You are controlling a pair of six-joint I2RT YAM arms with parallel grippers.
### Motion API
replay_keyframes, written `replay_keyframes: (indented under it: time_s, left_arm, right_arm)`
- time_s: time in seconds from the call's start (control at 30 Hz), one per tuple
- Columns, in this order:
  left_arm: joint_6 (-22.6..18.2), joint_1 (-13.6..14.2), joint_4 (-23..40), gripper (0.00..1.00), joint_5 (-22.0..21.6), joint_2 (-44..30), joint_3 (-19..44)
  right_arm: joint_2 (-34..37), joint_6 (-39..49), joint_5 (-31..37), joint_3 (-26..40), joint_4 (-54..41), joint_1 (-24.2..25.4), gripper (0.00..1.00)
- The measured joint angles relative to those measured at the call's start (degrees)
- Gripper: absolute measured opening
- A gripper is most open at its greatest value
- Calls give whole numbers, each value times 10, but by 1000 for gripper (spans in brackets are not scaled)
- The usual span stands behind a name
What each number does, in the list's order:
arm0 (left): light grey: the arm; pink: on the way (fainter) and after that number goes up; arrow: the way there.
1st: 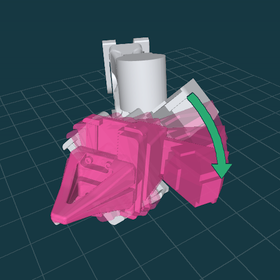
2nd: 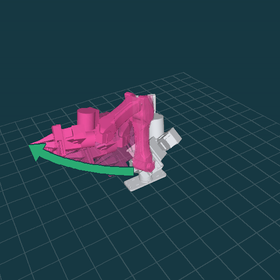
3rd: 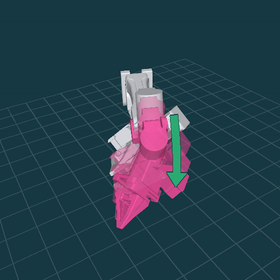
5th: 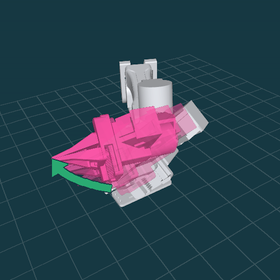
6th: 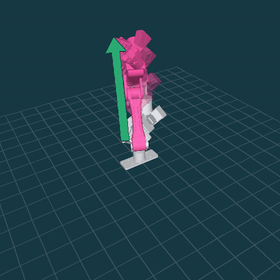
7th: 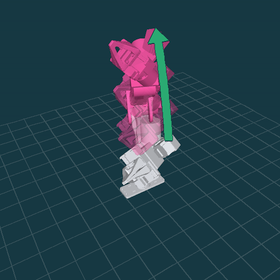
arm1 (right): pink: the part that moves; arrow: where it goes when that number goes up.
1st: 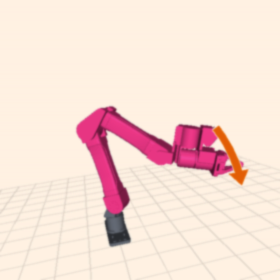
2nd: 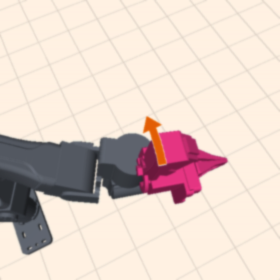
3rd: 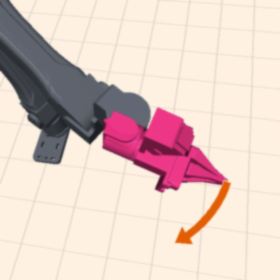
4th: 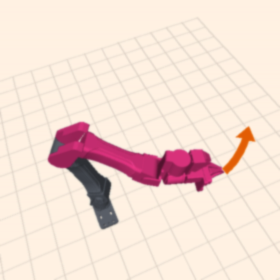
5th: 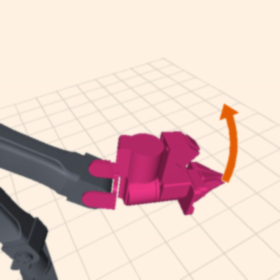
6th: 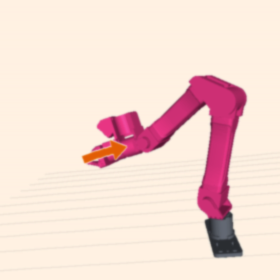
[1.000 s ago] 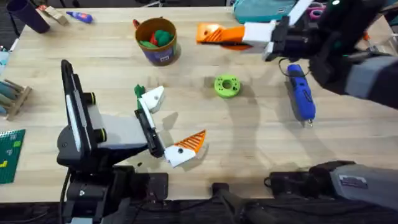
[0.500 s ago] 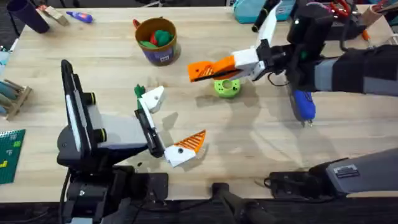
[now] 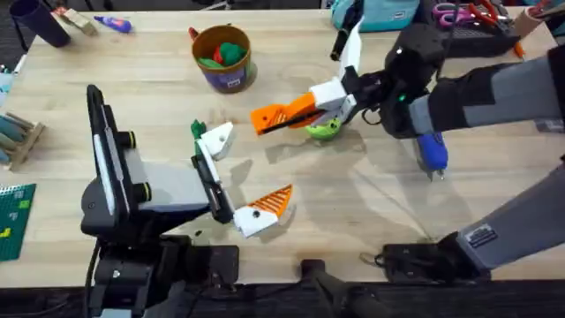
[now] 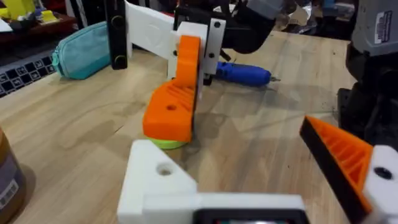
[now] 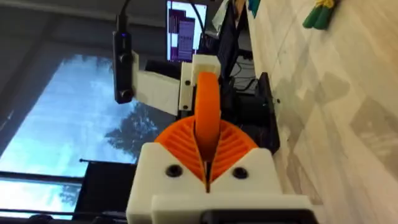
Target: Pick up the gripper from the table and insert it into the empty holder that is missing its gripper. Then pick up a screw, insert it into the mounting hole, and use the screwdriver to tighten it. Finally, clean up the table by picking up the vegetable and placing it into the bucket.
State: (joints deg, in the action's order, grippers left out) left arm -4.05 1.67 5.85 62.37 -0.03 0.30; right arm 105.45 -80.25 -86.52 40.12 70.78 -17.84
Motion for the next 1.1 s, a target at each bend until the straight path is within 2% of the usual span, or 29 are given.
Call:
replay_keyframes:
  time_s: [0.33, 1.1]
  left_arm:
    - [0, 0, 0, 986, 0, 0, 0]
    - [0, 0, 0, 986, 0, 0, 0]
  right_arm:
    - [0, -20, -2, 0, 6, -24, 8]
    - [0, -3, -2, 0, 7, -77, 8]
